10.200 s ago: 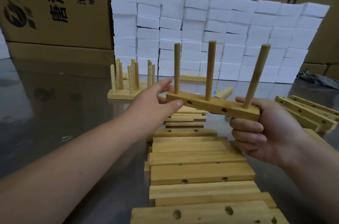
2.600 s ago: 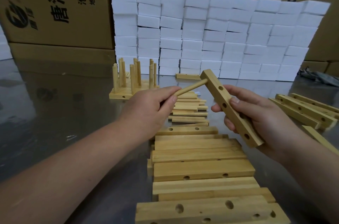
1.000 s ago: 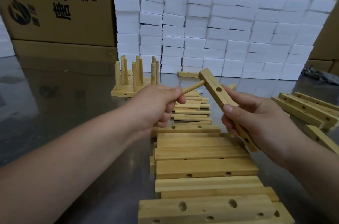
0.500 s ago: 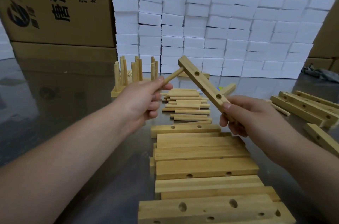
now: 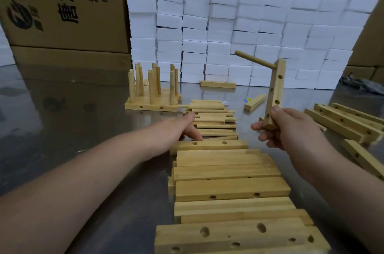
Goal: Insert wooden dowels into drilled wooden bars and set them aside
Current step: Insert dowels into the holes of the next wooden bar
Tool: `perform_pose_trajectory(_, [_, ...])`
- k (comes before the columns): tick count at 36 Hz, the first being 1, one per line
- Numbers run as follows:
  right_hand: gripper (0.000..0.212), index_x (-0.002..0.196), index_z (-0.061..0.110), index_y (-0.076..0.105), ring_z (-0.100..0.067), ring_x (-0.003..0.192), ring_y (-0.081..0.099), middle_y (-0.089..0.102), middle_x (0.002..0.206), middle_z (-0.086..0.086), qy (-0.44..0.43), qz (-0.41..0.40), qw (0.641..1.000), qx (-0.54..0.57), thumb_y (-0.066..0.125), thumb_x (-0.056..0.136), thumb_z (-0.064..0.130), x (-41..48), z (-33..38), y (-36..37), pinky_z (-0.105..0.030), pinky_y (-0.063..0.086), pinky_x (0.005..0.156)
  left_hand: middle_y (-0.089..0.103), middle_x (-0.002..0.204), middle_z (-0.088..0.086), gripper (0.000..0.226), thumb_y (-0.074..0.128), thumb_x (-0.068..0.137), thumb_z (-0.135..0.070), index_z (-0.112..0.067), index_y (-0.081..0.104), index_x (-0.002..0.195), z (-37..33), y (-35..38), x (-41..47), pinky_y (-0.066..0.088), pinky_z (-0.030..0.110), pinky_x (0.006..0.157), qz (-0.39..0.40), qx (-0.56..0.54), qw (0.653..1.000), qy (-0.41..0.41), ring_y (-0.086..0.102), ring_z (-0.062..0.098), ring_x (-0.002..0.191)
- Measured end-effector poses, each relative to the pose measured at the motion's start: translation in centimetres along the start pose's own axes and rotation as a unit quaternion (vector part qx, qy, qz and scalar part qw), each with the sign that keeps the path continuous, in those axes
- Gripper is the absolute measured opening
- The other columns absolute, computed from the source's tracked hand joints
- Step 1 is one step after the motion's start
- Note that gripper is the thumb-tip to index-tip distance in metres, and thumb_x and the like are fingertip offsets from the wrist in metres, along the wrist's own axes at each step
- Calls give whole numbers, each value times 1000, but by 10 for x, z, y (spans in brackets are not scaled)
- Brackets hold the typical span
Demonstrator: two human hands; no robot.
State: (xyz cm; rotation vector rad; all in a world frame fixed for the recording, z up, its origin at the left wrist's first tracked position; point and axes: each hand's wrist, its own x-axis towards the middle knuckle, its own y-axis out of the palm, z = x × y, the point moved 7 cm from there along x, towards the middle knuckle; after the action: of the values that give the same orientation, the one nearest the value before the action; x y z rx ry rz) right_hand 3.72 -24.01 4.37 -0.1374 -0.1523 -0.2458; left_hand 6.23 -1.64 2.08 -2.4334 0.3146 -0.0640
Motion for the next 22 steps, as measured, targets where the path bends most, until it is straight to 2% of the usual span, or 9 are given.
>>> perform_pose_trajectory(2, [23, 92, 17, 55, -12, 49, 58, 71, 63, 2, 19, 4, 1000, 15, 36, 101, 25, 2, -3, 1, -27, 45, 55, 45, 115, -20, 61, 14, 88, -66, -43, 71, 88, 3, 1, -3, 20, 29, 92, 13, 16, 1000, -7, 39, -1, 102])
perform_pose_trajectory(5, [23, 95, 15, 56, -9, 50, 60, 72, 66, 1, 29, 16, 999, 16, 36, 101, 26, 2, -5, 2, -26, 47, 55, 46, 134, -15, 72, 9, 70, -77, -44, 66, 101, 4, 5, -4, 18, 37, 110, 35, 67, 997, -11, 39, 11, 125])
perform_pose_trajectory(7, [24, 97, 13, 56, -10, 51, 61, 73, 68, 0, 28, 21, 999, 14, 36, 101, 26, 2, -6, 3, -26, 47, 56, 48, 136, -13, 81, 8, 61, -79, -42, 64, 107, 4, 7, -4, 19, 43, 113, 41, 90, 995, -6, 40, 12, 126])
perform_pose_trajectory(11, [23, 96, 14, 57, -13, 55, 61, 73, 69, -1, 28, 21, 999, 10, 37, 101, 25, 2, -7, 3, -27, 48, 57, 49, 136, -12, 84, 7, 60, -80, -40, 62, 111, 4, 6, -4, 22, 43, 112, 33, 109, 994, 6, 41, 11, 126])
perform_pose_trajectory(14, [22, 95, 15, 57, -13, 55, 61, 73, 70, -2, 26, 23, 999, 5, 38, 101, 26, 3, -7, 4, -27, 48, 57, 55, 128, -9, 78, 9, 70, -74, -35, 65, 107, 0, 4, -5, 30, 39, 107, 9, 107, 994, 18, 47, 12, 118])
perform_pose_trajectory(17, [22, 94, 14, 58, -12, 54, 61, 72, 68, -1, 24, 24, 999, 1, 39, 100, 25, 3, -7, 3, -28, 48, 58, 62, 112, -7, 57, 21, 90, -60, -29, 69, 95, -5, -4, -5, 39, 34, 94, -41, 99, 994, 34, 53, 12, 106])
perform_pose_trajectory(20, [21, 93, 15, 57, -11, 52, 60, 71, 66, -1, 22, 23, 999, 2, 40, 100, 24, 4, -7, 4, -27, 48, 56, 64, 98, -8, 45, 34, 94, -51, -27, 71, 84, -4, -12, -3, 43, 31, 83, -81, 94, 992, 38, 56, 12, 96])
perform_pose_trajectory(22, [20, 93, 15, 57, -10, 51, 60, 71, 65, 0, 20, 26, 999, 2, 41, 100, 24, 4, -7, 4, -27, 48, 56, 63, 93, -10, 42, 39, 94, -48, -27, 71, 77, 0, -16, 0, 40, 26, 71, -94, 87, 991, 32, 55, 10, 92])
